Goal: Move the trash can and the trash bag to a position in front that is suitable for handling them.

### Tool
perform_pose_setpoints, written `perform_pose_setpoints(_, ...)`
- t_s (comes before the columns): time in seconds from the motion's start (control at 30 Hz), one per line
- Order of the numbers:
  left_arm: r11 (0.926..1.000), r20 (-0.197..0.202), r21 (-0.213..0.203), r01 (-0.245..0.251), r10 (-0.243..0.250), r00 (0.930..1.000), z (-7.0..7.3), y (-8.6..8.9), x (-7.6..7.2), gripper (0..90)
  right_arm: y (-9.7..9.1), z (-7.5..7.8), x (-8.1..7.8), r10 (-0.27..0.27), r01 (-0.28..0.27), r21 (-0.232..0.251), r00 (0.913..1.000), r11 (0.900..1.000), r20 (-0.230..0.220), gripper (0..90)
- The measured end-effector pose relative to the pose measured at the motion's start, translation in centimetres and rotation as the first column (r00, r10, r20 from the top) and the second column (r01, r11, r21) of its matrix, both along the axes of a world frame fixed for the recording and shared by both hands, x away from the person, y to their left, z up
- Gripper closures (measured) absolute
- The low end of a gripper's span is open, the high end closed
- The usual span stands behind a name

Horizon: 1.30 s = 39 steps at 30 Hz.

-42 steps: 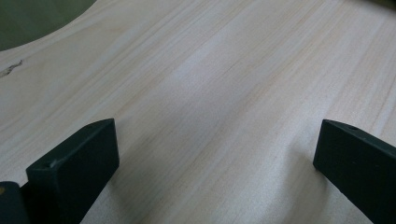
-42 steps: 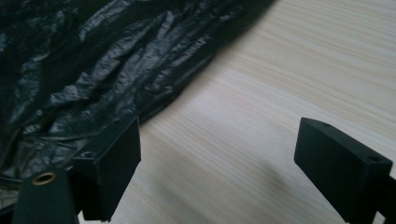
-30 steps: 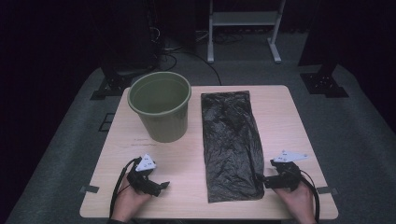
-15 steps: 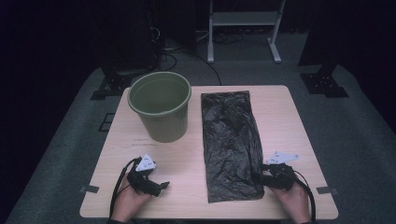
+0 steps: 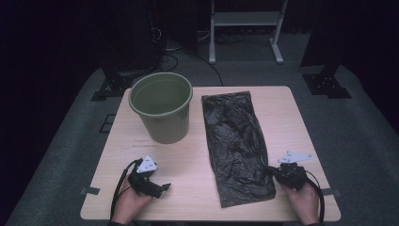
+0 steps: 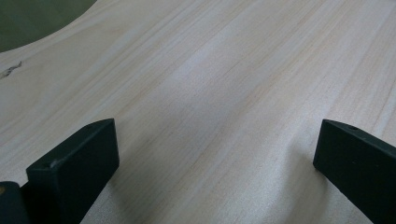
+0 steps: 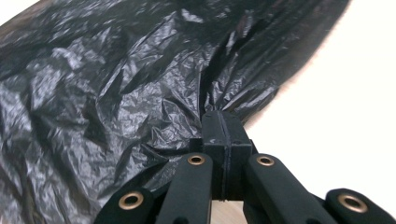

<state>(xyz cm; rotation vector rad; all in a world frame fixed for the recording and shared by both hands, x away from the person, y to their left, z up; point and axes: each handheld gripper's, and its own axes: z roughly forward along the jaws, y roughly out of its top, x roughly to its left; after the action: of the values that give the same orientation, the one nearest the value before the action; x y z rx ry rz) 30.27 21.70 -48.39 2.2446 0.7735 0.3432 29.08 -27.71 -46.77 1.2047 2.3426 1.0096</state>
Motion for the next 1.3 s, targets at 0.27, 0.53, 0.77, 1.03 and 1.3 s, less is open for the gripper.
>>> perform_pose_setpoints(0.27, 1.0, 0.0, 0.0, 0.0, 0.0, 1.0, 0.0, 0.0, 0.0, 0.0, -4.1, 0.5, -0.1, -0.061, 0.061, -0.007, 0.9981, 0.9981, 0.01, 90.0)
perform_pose_setpoints(0.53, 1.0, 0.0, -0.001, 0.0, 0.0, 1.0, 0.0, 0.0, 0.0, 0.0, -7.6, 0.1, -0.1, -0.105, 0.106, -0.035, 0.9944, 0.9938, 0.011, 87.5)
perform_pose_setpoints(0.77, 1.0, 0.0, 0.0, 0.0, 0.0, 1.0, 0.0, 0.0, 0.0, 0.0, -6.4, 1.2, -0.2, -0.114, 0.114, -0.003, 0.9915, 0.9935, 0.063, 55.2)
perform_pose_setpoints(1.03, 1.0, 0.0, 0.0, 0.0, 0.0, 1.0, 0.0, 0.0, 0.0, 0.0, -2.4, 1.6, 2.4, -0.068, 0.068, 0.005, 0.9969, 0.9977, 0.04, 38.2)
perform_pose_setpoints(1.3, 1.0, 0.0, 0.0, 0.0, 0.0, 1.0, 0.0, 0.0, 0.0, 0.0, 1.2, 0.0, 6.2, -0.045, 0.045, -0.02, 0.9982, 0.9988, -0.039, 27.4)
